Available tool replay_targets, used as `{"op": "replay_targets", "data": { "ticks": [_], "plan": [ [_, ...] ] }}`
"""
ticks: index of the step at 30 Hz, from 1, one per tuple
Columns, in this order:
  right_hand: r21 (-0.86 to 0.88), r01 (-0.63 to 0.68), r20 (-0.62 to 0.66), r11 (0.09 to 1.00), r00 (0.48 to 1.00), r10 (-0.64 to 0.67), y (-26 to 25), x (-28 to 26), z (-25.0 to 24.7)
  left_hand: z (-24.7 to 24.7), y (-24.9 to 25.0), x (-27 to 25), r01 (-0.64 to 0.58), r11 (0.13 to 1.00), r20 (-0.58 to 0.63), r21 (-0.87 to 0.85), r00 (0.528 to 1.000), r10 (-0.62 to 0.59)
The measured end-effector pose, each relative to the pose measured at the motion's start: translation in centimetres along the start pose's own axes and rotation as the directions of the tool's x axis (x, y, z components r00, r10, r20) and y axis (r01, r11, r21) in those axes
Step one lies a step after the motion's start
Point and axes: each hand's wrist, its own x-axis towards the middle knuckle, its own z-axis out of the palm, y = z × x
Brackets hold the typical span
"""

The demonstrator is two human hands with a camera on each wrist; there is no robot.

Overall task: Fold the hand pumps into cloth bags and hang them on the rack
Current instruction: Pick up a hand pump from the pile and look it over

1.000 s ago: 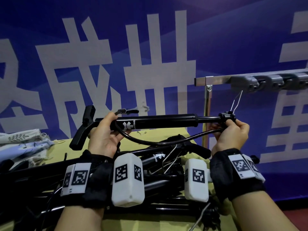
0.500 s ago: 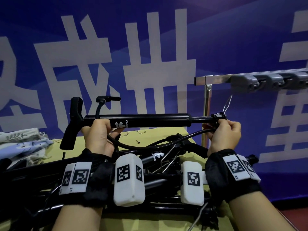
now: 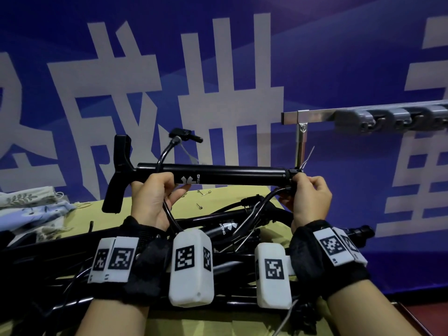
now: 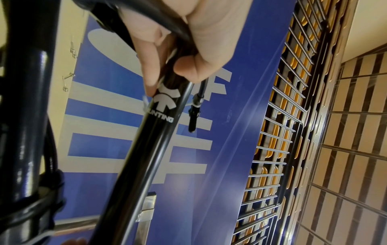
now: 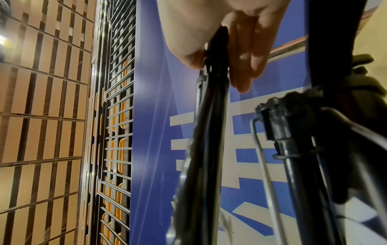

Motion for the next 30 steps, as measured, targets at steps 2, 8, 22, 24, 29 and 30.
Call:
{"op": "replay_targets", "data": {
  "ticks": [2,8,22,24,29,30],
  "plan": [
    [-0.021,-0.018,0.019,1.000,1.000,0.019,0.0,-0.1,0.0,0.1,-0.2,0.0,-0.006,1.000,-0.003,0.008,1.000,0.006],
    [0.058,-0.172,0.114,0.983,0.980,0.165,-0.8,-0.2,0.0,0.5,0.0,-0.6,0.051,0.998,0.018,0.032,0.999,-0.051],
    [0.240,-0.322,0.128,0.916,0.945,0.299,-1.7,1.0,-1.4,0.5,0.7,-1.6,0.252,0.959,0.212,0.127,0.938,-0.274],
    [0.225,-0.344,0.089,0.912,0.939,0.332,-1.4,1.4,-1.8,0.3,1.2,-1.8,0.267,0.944,0.226,0.194,0.924,-0.307],
    [0.262,-0.334,-0.007,0.905,0.937,0.348,-1.3,1.1,-1.9,-0.5,2.6,-1.5,0.171,0.907,0.184,0.385,0.949,-0.257],
    [0.267,-0.322,-0.021,0.908,0.940,0.339,-1.4,1.0,-1.8,-0.6,2.7,-1.4,0.131,0.916,0.177,0.379,0.961,-0.211]
  ]
}}
